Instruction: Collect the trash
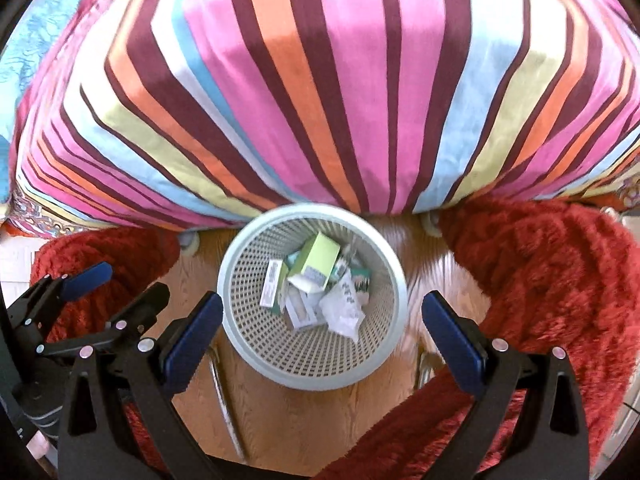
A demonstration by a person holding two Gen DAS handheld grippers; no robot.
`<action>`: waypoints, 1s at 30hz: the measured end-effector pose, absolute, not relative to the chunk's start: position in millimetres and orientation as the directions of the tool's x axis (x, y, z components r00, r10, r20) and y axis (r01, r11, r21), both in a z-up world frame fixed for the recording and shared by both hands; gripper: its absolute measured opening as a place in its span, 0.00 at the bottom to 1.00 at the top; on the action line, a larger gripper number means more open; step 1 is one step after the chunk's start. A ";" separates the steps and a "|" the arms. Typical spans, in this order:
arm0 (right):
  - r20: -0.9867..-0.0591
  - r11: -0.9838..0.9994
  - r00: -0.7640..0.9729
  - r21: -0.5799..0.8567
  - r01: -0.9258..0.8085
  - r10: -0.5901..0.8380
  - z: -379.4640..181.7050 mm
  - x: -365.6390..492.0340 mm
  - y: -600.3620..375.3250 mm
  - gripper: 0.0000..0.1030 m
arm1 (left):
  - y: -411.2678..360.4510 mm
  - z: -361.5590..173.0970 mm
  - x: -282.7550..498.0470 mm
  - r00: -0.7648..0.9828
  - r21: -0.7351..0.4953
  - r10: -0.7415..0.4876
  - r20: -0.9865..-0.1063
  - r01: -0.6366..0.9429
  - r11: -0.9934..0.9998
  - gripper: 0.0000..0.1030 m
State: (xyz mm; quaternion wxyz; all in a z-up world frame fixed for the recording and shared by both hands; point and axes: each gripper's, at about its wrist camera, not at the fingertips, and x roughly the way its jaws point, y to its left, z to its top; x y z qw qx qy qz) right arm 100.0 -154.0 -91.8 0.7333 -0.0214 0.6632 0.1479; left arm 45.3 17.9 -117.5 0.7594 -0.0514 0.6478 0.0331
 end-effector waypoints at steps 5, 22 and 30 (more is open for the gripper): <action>-0.967 0.955 0.161 0.152 -0.257 0.197 -74.9 100.7 -159.1 0.93 | 19.6 -101.2 45.6 0.229 -0.045 -0.016 -0.973 -0.120 0.992 0.76; -0.877 0.942 0.425 0.082 -0.325 0.223 -26.4 100.0 -158.2 0.93 | 32.0 -50.7 44.9 0.425 -0.076 -0.012 -0.905 -0.133 0.988 0.76; -0.819 0.940 0.511 0.095 -0.328 0.261 -2.6 100.7 -161.7 0.93 | 41.3 -26.2 45.5 0.492 -0.092 0.001 -0.870 -0.166 0.982 0.76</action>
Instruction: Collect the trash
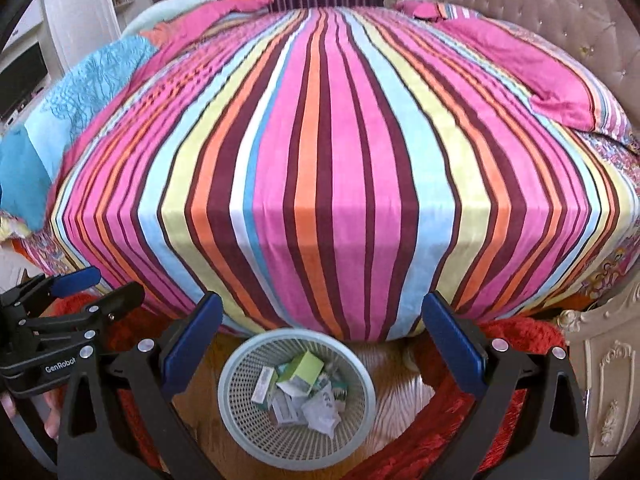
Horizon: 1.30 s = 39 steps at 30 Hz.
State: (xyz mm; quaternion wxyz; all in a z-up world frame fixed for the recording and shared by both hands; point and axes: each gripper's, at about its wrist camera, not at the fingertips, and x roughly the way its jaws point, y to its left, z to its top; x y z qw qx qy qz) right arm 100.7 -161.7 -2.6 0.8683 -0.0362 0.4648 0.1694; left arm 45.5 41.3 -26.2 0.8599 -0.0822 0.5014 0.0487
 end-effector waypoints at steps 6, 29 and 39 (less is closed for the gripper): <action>-0.797 0.942 0.541 0.101 -0.321 0.270 3.6 102.9 -165.2 0.93 | 40.5 -14.1 45.8 0.519 -0.095 0.006 -0.855 -0.168 0.981 0.76; -0.764 0.941 0.579 0.107 -0.321 0.284 25.3 112.4 -159.0 0.93 | 40.3 13.4 60.6 0.567 -0.037 0.084 -0.820 -0.199 0.979 0.76; -0.739 0.942 0.607 0.111 -0.318 0.292 38.0 112.9 -160.4 0.93 | 34.6 29.0 62.4 0.596 -0.020 0.098 -0.797 -0.188 0.982 0.76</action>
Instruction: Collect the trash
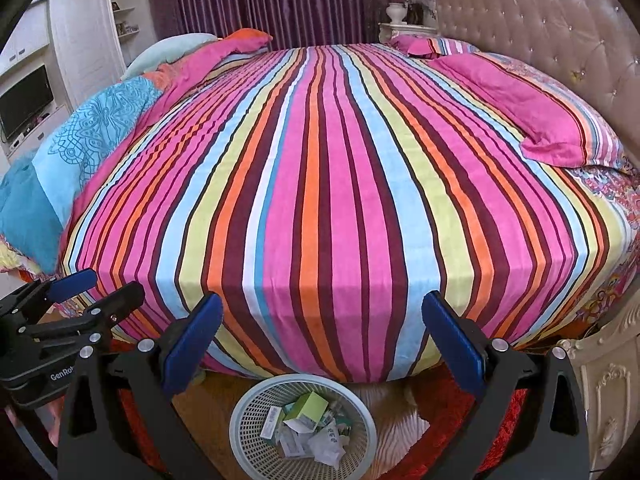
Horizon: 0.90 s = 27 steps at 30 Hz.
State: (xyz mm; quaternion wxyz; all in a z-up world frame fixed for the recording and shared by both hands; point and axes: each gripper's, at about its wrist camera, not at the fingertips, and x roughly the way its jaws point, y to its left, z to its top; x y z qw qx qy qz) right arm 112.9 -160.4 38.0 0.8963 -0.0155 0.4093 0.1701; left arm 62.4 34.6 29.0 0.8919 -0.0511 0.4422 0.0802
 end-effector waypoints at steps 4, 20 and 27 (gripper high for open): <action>-0.729 0.941 0.617 0.112 -0.318 0.295 42.6 113.2 -160.7 0.93 | 34.7 32.5 62.8 0.603 -0.016 0.102 -0.791 -0.187 0.982 0.76; -0.715 0.937 0.628 0.109 -0.333 0.307 51.6 113.5 -157.2 0.93 | 36.9 40.9 66.6 0.615 -0.004 0.115 -0.780 -0.189 0.982 0.76; -0.714 0.939 0.632 0.106 -0.327 0.301 53.5 116.3 -157.7 0.93 | 37.5 41.5 69.7 0.611 -0.022 0.097 -0.786 -0.184 0.983 0.76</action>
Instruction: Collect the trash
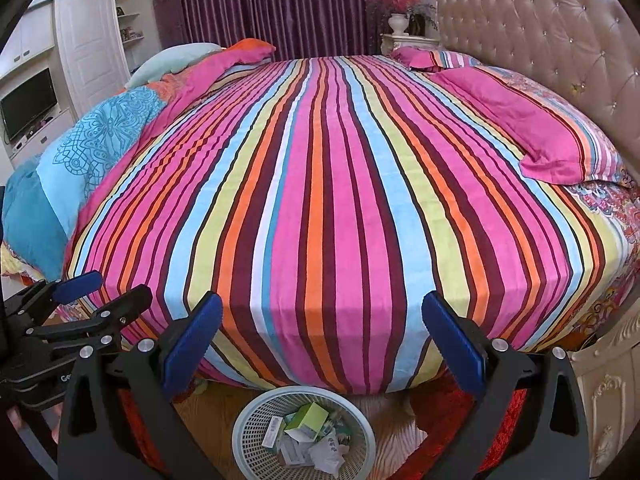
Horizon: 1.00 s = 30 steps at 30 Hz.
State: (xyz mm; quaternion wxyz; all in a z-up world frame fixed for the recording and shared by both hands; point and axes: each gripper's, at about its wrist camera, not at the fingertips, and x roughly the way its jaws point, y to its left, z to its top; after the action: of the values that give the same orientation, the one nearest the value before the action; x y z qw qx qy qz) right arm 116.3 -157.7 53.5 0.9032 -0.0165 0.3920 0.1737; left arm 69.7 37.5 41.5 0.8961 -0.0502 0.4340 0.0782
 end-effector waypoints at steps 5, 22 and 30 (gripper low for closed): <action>-0.715 0.940 0.631 0.107 -0.325 0.300 53.6 116.9 -157.9 0.93 | 37.8 41.3 70.8 0.609 -0.022 0.095 -0.787 -0.182 0.983 0.76; -0.734 0.936 0.608 0.108 -0.334 0.301 48.7 117.5 -155.3 0.93 | 35.0 44.3 72.3 0.625 -0.025 0.094 -0.775 -0.179 0.983 0.76; -0.738 0.937 0.603 0.112 -0.332 0.302 46.3 116.9 -155.8 0.93 | 34.9 45.5 72.1 0.617 -0.021 0.095 -0.782 -0.178 0.984 0.76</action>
State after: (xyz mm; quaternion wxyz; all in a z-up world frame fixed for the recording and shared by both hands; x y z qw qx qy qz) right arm 116.9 -155.8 46.3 0.8951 -0.0181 0.4089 0.1771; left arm 72.1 34.9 45.5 0.8977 -0.0485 0.4312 0.0761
